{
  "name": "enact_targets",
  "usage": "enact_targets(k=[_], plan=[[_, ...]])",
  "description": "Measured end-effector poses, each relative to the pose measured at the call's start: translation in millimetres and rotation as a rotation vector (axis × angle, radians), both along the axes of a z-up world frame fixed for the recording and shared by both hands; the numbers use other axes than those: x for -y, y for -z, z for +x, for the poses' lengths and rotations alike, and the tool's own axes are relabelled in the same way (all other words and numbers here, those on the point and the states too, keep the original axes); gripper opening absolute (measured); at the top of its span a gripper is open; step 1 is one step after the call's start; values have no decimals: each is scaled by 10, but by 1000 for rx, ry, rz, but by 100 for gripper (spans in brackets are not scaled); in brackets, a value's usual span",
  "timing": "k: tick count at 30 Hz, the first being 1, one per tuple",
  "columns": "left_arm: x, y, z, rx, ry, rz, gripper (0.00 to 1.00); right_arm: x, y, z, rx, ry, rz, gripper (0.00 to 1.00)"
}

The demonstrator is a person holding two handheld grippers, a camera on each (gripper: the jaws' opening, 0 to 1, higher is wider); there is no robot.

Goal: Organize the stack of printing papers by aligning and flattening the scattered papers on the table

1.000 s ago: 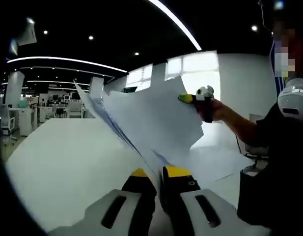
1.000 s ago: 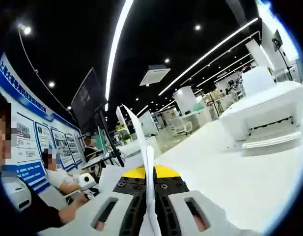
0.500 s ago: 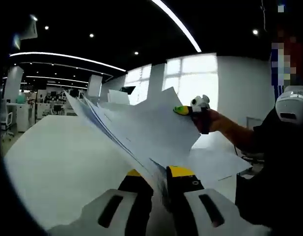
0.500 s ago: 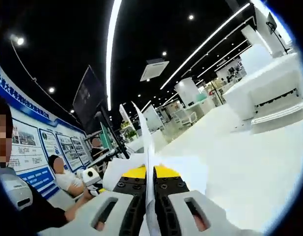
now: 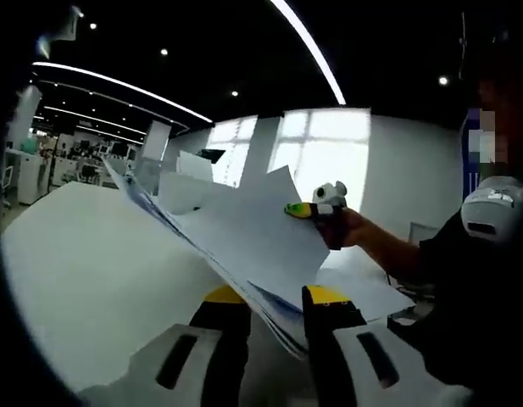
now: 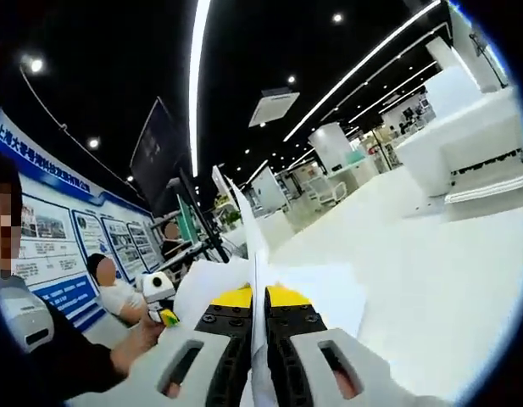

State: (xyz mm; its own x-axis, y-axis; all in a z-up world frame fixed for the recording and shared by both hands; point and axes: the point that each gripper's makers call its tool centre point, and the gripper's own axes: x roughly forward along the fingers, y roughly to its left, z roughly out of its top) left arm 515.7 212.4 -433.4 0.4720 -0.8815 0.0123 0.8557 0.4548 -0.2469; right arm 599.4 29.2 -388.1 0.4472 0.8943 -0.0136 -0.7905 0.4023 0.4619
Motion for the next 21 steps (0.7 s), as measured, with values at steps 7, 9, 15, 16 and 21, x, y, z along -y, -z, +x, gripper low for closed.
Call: enact_targets(k=[7, 9, 15, 16, 21], plan=[[4, -64, -28, -30, 37, -62, 37, 33, -1, 72, 56, -39, -87, 0], [24, -70, -45, -40, 47, -71, 39, 23, -1, 51, 68, -62, -91, 0], [29, -55, -8, -65, 35, -75, 40, -103, -36, -39, 7, -113, 11, 0], [31, -50, -2, -67, 32, -72, 40, -133, -48, -61, 1, -123, 25, 0], [36, -20, 14, -67, 18, -49, 39, -352, -177, -235, -17, -188, 100, 0]])
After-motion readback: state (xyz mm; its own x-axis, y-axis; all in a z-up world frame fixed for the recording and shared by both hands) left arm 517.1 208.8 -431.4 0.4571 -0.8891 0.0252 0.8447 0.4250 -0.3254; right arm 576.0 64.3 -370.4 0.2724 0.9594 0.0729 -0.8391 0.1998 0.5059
